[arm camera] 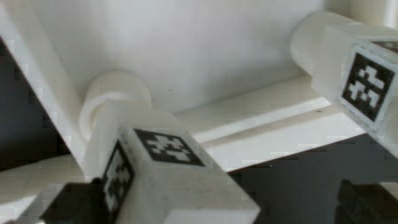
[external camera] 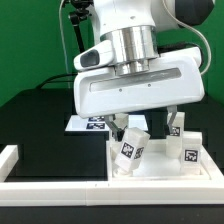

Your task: Assemble square table

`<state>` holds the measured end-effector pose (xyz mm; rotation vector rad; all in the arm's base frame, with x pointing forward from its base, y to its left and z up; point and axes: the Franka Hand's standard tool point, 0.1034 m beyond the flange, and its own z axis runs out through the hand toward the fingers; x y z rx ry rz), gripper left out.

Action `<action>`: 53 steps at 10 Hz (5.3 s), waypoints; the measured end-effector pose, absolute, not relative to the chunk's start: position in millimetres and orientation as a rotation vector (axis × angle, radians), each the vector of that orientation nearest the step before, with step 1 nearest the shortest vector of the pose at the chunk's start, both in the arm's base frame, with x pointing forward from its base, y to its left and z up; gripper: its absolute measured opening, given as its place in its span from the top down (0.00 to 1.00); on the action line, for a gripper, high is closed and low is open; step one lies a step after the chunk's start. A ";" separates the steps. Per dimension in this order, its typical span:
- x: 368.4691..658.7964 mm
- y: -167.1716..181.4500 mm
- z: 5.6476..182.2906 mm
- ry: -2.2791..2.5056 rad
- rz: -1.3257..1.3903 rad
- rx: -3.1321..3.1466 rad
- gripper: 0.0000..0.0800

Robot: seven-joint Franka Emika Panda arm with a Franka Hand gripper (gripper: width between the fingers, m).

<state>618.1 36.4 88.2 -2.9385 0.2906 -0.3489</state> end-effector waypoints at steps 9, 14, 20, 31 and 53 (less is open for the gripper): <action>616.3 1.6 86.2 0.042 -0.308 -3.011 0.19; 625.7 -7.9 84.7 0.045 -0.215 -3.008 0.19; 625.3 -7.6 84.4 0.082 -0.211 -3.005 0.50; 619.8 3.0 81.0 1.779 -0.007 -2.322 0.42; 620.1 21.2 77.4 1.998 0.046 -2.145 0.63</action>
Offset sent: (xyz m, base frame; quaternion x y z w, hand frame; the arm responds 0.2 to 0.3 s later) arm -0.0052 -0.0392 0.0039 -0.0380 -0.0107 -0.1138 0.9927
